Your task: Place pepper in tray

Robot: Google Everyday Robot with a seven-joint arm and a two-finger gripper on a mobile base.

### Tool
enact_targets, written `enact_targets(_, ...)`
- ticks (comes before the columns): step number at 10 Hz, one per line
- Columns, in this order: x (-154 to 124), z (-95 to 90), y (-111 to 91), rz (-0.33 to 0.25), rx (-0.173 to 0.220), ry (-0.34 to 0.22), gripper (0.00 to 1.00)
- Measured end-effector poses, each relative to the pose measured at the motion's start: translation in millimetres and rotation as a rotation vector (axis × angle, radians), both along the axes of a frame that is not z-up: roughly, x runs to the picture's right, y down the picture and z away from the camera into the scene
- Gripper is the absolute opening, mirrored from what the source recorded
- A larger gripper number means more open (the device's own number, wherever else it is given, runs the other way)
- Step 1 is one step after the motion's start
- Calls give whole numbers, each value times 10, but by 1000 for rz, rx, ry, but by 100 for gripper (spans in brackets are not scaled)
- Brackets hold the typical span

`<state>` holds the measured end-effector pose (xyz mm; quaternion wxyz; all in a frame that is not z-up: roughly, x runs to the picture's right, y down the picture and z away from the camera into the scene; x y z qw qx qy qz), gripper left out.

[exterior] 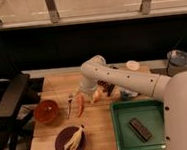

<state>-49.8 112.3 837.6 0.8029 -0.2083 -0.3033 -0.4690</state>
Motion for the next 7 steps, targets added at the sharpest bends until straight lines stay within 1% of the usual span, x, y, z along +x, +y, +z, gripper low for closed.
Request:
enact_targets(4, -35, -11, 33, -12, 1, -7, 65)
enact_targets(5, -124, -5, 62, -25, 0, -18, 65)
enact_targets(7, -422, 77, 127, -61, -4, -44, 65)
